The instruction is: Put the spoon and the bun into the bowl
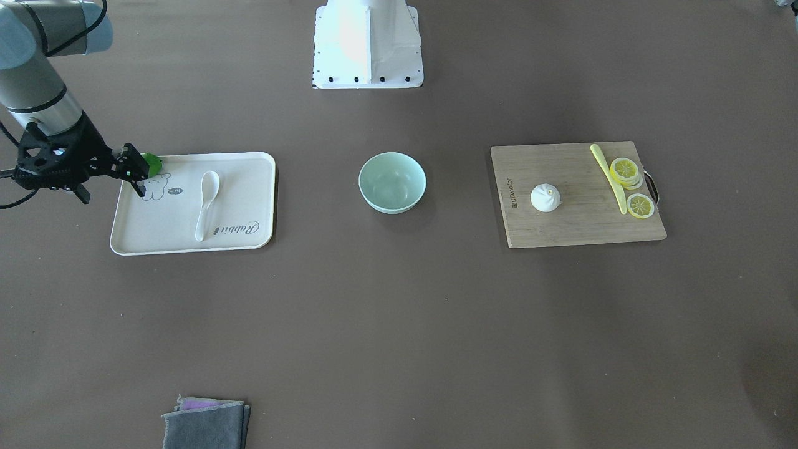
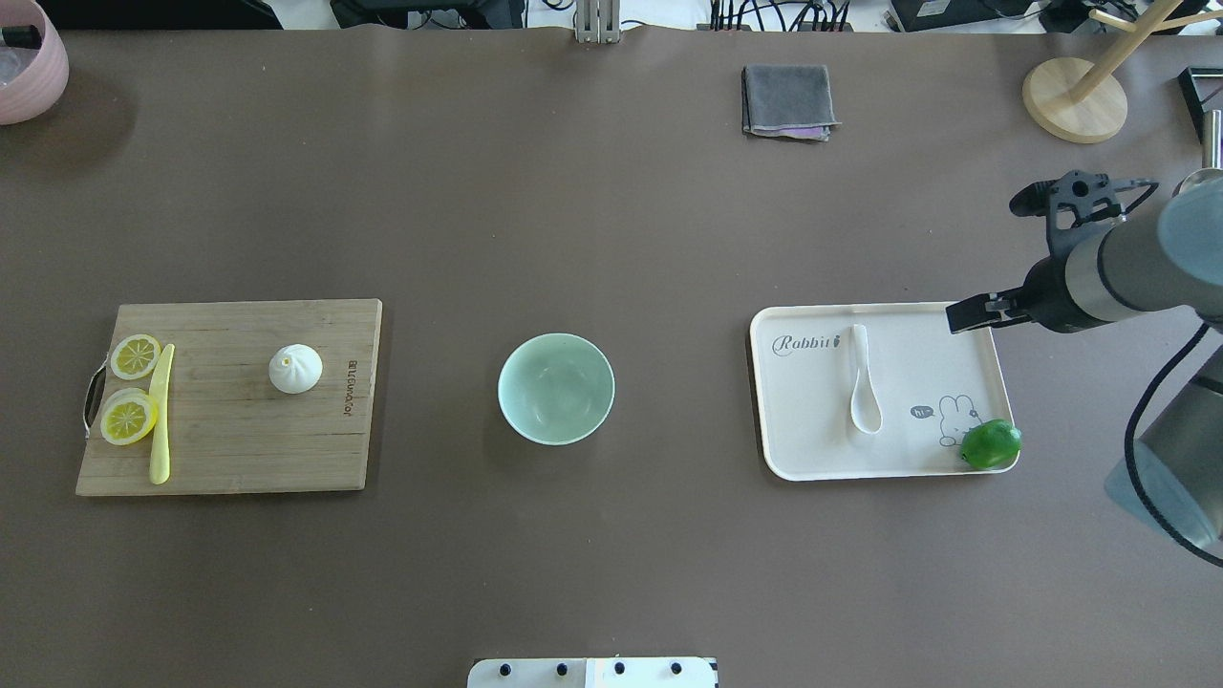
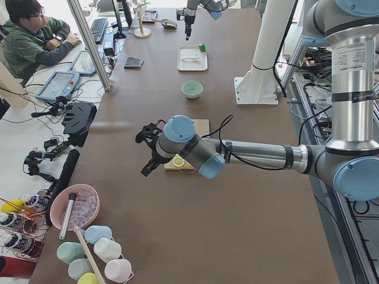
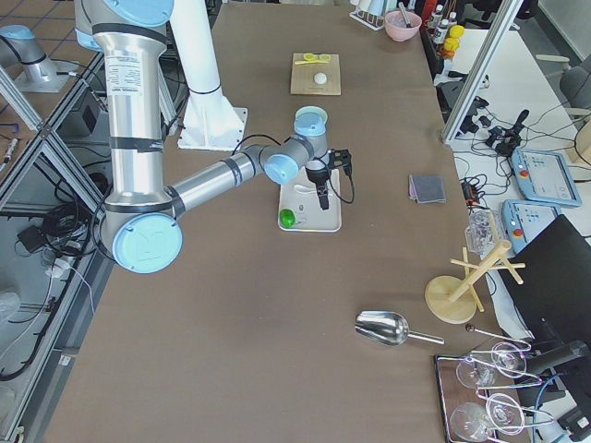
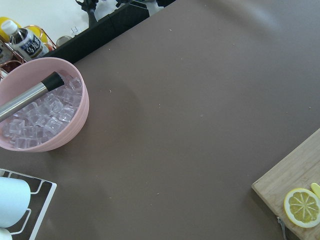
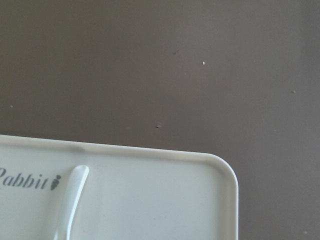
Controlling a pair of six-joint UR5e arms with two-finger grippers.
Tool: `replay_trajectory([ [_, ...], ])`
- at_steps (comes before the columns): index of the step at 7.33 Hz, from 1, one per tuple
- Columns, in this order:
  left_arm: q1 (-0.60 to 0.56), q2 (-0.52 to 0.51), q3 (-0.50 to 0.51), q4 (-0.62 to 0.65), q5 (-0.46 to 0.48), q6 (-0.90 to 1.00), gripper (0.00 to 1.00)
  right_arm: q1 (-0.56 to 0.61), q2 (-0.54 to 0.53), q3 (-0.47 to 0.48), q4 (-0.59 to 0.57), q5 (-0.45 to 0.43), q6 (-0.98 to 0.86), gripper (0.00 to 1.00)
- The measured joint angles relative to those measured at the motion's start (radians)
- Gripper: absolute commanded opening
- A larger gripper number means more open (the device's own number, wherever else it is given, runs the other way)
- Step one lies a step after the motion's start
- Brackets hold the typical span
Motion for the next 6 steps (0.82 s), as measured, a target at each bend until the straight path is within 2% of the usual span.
replay_trajectory([
  [2,0.002,0.000,0.001,0.000,0.000,-0.003,0.98,-0.155,0.055,-0.019,0.002,-0.151,0.228,0.95],
  [3,0.002,0.000,0.001,0.000,0.000,-0.004,0.98,-0.197,0.084,-0.043,0.003,-0.194,0.276,0.83],
  [4,0.002,0.000,0.002,0.000,0.000,-0.004,0.98,-0.218,0.106,-0.067,0.003,-0.221,0.290,0.75],
  [6,0.002,0.000,0.003,0.000,0.000,-0.003,0.98,-0.230,0.122,-0.095,0.003,-0.244,0.289,0.69],
])
